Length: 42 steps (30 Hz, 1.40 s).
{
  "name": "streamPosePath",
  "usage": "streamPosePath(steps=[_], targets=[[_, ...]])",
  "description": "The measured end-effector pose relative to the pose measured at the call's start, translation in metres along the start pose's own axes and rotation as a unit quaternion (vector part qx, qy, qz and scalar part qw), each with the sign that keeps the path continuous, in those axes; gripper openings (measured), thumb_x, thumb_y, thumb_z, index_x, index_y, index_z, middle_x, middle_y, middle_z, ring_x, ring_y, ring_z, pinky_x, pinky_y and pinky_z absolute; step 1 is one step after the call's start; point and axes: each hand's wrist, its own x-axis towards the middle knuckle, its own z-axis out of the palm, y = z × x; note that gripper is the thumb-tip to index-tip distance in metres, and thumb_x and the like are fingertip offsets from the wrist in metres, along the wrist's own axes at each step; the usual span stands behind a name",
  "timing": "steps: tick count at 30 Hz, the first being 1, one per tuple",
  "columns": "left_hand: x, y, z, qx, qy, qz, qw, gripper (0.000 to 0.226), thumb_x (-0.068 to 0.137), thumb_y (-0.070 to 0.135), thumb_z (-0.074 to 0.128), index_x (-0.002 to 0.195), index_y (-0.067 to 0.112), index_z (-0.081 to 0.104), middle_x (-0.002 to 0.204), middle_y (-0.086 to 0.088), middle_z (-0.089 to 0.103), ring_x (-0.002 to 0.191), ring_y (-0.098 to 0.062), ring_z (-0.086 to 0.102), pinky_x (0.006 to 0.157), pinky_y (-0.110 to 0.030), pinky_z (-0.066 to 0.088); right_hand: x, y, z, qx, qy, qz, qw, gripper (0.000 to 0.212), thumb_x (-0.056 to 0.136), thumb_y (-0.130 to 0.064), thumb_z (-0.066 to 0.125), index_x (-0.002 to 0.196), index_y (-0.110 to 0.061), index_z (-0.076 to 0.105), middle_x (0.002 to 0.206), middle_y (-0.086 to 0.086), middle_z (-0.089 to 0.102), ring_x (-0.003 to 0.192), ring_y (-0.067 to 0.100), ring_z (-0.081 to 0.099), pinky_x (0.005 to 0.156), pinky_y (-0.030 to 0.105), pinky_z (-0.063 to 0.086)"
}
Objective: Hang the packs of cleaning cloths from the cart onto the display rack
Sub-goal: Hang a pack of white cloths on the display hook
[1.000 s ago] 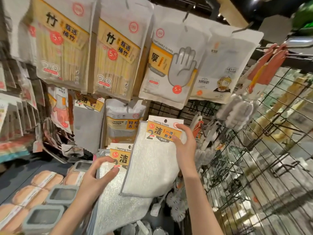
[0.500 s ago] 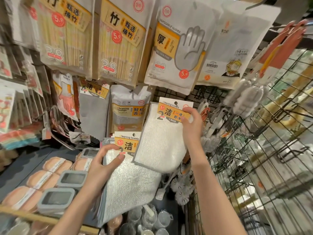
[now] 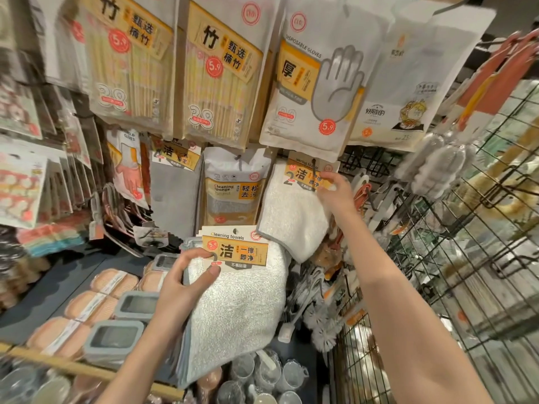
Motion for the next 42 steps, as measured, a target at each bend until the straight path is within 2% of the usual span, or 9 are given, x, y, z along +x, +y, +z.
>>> streamPosePath(steps=[3, 11, 18, 21, 26, 30, 33, 37, 42], targets=[[-0.002, 0.002, -0.001, -0.007, -0.002, 0.007, 1.0, 0.021, 0.082, 0.019, 0.072, 0.088, 0.038, 0.064, 0.112, 0.021, 0.066, 0.109, 0.002, 0.055, 0.083, -0.022, 0.041, -0.005, 0.0, -0.001, -0.001, -0.033, 0.009, 0.999, 0.044, 0.089, -0.007, 0.058, 0.131, -0.022, 0.052, 0.144, 0.004, 0.036, 0.127, 0.014, 0.038, 0.083, 0.008, 0.038], [-0.006, 0.0, 0.007, 0.003, -0.011, 0.048, 0.999, 0.02, 0.082, 0.014, 0.071, 0.095, 0.028, 0.064, 0.097, 0.038, 0.063, 0.091, 0.024, 0.051, 0.082, -0.018, 0.038, -0.076, 0.005, -0.003, 0.002, -0.06, -0.023, 0.998, 0.033, 0.089, -0.029, 0.061, 0.121, -0.038, 0.054, 0.154, -0.002, 0.022, 0.143, 0.016, 0.017, 0.113, 0.038, 0.014], [-0.011, -0.009, 0.014, 0.004, -0.031, 0.031, 0.999, 0.023, 0.076, 0.034, 0.079, 0.092, 0.039, 0.064, 0.111, 0.027, 0.064, 0.112, 0.008, 0.053, 0.098, -0.031, 0.039, -0.143, -0.006, 0.015, -0.029, -0.213, -0.048, 0.975, 0.048, 0.09, -0.04, 0.056, 0.134, -0.024, 0.047, 0.142, -0.007, 0.036, 0.13, 0.008, 0.036, 0.109, 0.026, 0.029], [-0.016, -0.008, 0.016, -0.007, -0.033, 0.026, 0.999, 0.029, 0.066, 0.044, 0.075, 0.093, 0.04, 0.064, 0.113, 0.024, 0.064, 0.116, -0.003, 0.054, 0.104, -0.039, 0.04, -0.156, -0.002, 0.021, -0.04, -0.199, -0.042, 0.978, 0.056, 0.088, -0.03, 0.063, 0.139, -0.022, 0.041, 0.131, -0.008, 0.042, 0.119, 0.005, 0.042, 0.096, 0.016, 0.031], [-0.021, -0.01, 0.021, -0.012, -0.032, 0.029, 0.999, 0.027, 0.071, 0.037, 0.077, 0.095, 0.034, 0.065, 0.112, 0.022, 0.065, 0.115, -0.002, 0.055, 0.104, -0.039, 0.04, -0.165, 0.008, 0.02, 0.024, -0.167, -0.031, 0.985, 0.054, 0.078, -0.013, 0.075, 0.122, -0.03, 0.047, 0.122, 0.0, 0.053, 0.112, 0.01, 0.05, 0.093, 0.03, 0.048], [-0.022, -0.021, 0.024, 0.003, -0.02, 0.037, 0.999, 0.022, 0.082, 0.011, 0.073, 0.098, 0.024, 0.065, 0.106, 0.03, 0.064, 0.104, 0.015, 0.054, 0.094, -0.024, 0.039, -0.171, 0.011, 0.013, 0.057, -0.121, -0.007, 0.991, 0.044, 0.071, -0.005, 0.079, 0.099, -0.016, 0.047, 0.108, 0.004, 0.05, 0.093, 0.003, 0.049, 0.073, 0.005, 0.042], [-0.024, -0.024, 0.025, 0.01, -0.017, 0.031, 0.999, 0.022, 0.084, 0.011, 0.07, 0.101, 0.025, 0.064, 0.101, 0.038, 0.062, 0.098, 0.025, 0.049, 0.085, -0.014, 0.035, -0.173, 0.018, 0.011, 0.077, -0.127, 0.028, 0.989, 0.035, 0.071, -0.01, 0.08, 0.089, -0.018, 0.051, 0.108, 0.008, 0.059, 0.097, 0.016, 0.058, 0.082, 0.023, 0.047], [-0.023, -0.024, 0.026, 0.03, -0.027, 0.039, 0.998, 0.024, 0.084, 0.015, 0.071, 0.104, 0.026, 0.063, 0.105, 0.039, 0.059, 0.099, 0.028, 0.046, 0.083, -0.009, 0.032, -0.176, 0.021, 0.009, 0.048, -0.146, -0.002, 0.988, 0.028, 0.074, -0.013, 0.078, 0.094, -0.021, 0.059, 0.104, -0.005, 0.057, 0.095, 0.001, 0.055, 0.083, 0.015, 0.043], [-0.023, -0.021, 0.03, 0.055, -0.06, 0.054, 0.995, 0.032, 0.085, 0.019, 0.07, 0.113, 0.034, 0.062, 0.109, 0.044, 0.056, 0.105, 0.029, 0.044, 0.084, -0.006, 0.033, -0.176, 0.025, 0.003, 0.108, -0.111, -0.001, 0.988, 0.028, 0.076, -0.002, 0.074, 0.087, -0.023, 0.058, 0.097, -0.003, 0.066, 0.094, 0.015, 0.063, 0.079, 0.026, 0.054]])
